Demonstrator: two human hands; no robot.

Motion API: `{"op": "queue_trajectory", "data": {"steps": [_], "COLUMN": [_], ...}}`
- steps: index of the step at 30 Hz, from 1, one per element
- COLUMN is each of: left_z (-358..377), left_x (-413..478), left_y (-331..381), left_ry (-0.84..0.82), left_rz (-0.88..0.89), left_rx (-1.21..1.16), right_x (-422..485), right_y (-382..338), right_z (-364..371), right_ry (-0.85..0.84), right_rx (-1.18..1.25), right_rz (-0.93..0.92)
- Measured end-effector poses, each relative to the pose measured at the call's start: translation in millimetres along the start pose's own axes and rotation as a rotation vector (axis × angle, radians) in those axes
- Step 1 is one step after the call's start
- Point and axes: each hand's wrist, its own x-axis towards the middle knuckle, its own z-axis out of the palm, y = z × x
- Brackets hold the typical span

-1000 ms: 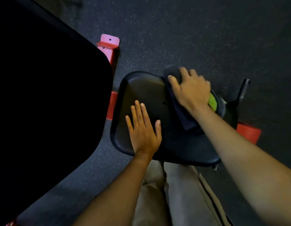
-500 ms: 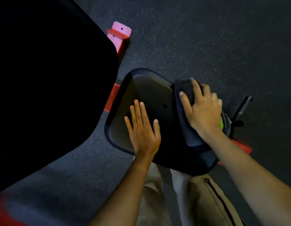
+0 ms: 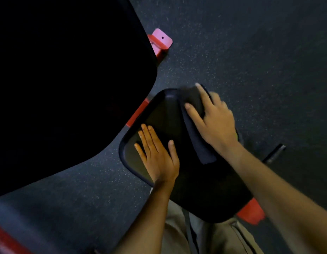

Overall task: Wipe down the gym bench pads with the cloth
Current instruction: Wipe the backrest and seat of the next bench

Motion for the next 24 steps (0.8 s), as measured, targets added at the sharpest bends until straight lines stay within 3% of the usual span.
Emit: {"op": "queue_trajectory", "data": {"steps": [3,7,10,16,24], "left_z": [0,0,1,1,0], "left_x": [-2,-2,-1,0,-2], "left_y": [-1,1,0,-2,-7], "left_ry": [-0.016,-0.008,0.003,0.012,0.022], "left_rz": [0.012,0.009,0.007,0.011,0.051], "left_rx": [0.011,0.027,0.027,0.004,-0.070], "right_x": [-39,-16,12,42,30], "right_y": [12,0,-14,-51,-60], "right_z": [3,4,6,14,27], "right_ry": [0.023,0.025,0.008,0.010,0.143], "right_rx": [-0.102,-0.107,-0.103,-0.330,-0.401], "right_rz": [0.094,0.103,0.014,-0.198,-0.214]}}
